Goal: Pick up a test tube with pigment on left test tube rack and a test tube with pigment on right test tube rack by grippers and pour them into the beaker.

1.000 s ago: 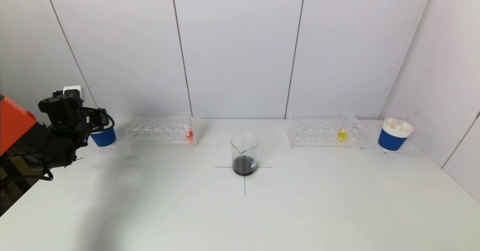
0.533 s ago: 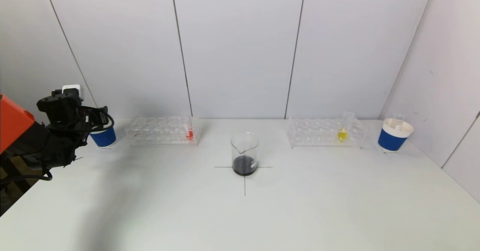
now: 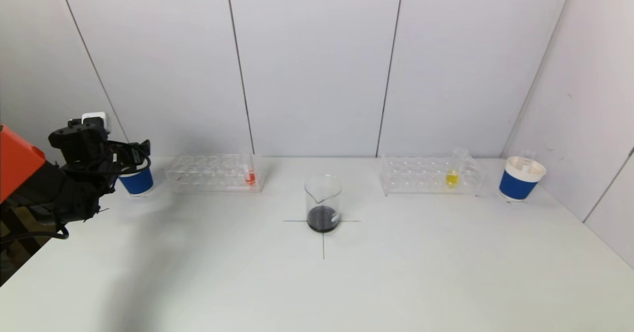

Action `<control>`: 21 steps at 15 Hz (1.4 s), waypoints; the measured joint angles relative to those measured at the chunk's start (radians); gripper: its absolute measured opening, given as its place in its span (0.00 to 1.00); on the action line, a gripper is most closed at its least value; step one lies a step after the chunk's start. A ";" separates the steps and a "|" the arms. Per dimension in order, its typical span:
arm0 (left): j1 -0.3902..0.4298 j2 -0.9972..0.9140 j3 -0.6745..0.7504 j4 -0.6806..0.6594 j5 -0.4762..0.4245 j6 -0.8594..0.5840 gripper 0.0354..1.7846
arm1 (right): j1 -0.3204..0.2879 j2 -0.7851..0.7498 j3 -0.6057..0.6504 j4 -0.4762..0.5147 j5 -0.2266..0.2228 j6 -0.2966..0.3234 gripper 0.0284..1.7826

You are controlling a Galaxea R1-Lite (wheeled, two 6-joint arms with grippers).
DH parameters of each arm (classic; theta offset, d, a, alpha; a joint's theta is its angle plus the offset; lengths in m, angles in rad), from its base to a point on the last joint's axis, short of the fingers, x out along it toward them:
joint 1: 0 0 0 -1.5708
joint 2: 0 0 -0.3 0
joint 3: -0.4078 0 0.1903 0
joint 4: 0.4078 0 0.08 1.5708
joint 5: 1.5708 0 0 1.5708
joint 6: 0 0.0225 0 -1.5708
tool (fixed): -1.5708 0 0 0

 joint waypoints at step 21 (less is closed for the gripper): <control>-0.010 -0.188 0.035 0.096 0.000 -0.010 0.99 | 0.000 0.000 0.000 0.000 0.000 0.000 0.99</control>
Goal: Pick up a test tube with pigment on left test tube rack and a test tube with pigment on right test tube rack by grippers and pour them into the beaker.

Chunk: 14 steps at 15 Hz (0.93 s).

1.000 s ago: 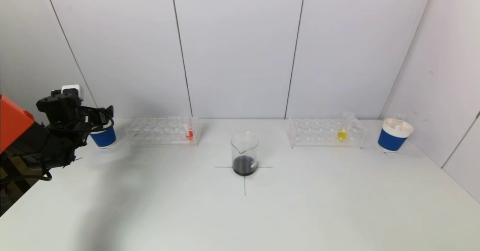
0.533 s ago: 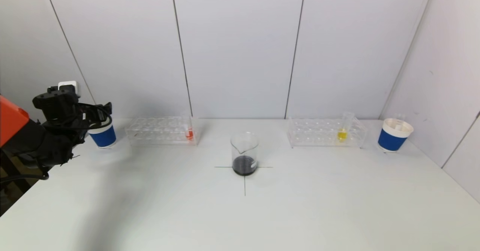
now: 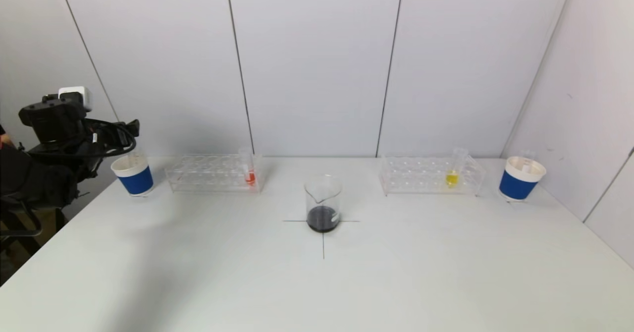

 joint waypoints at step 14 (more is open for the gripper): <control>-0.018 -0.597 0.237 0.278 0.013 0.009 0.99 | 0.000 0.000 0.000 0.000 0.000 0.000 0.99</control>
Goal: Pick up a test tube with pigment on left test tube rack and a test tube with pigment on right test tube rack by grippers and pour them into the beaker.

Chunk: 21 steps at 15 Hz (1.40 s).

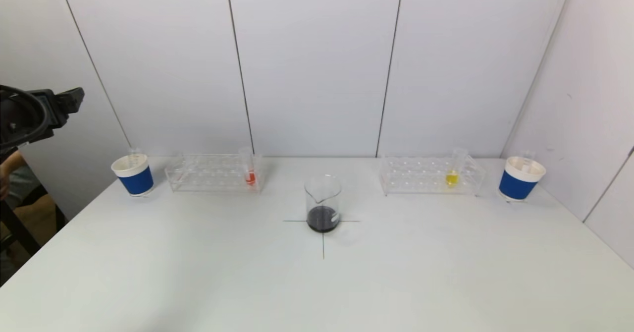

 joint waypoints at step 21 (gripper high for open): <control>-0.118 -1.063 0.161 0.872 -0.193 -0.157 0.99 | 0.000 0.000 0.000 0.000 0.000 0.000 0.99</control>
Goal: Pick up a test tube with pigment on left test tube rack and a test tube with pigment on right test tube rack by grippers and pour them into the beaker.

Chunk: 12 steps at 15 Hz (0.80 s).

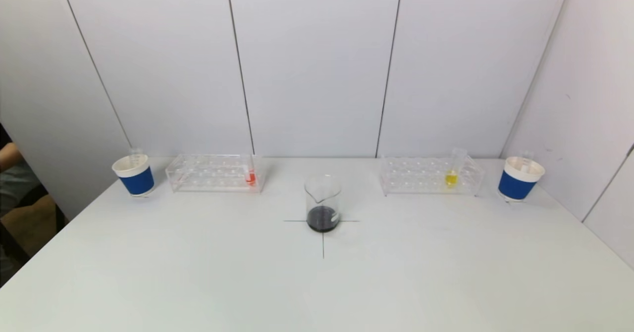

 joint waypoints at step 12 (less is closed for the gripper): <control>-0.113 -0.272 0.034 0.180 0.006 0.054 0.99 | 0.000 0.000 0.000 0.000 0.001 0.000 0.99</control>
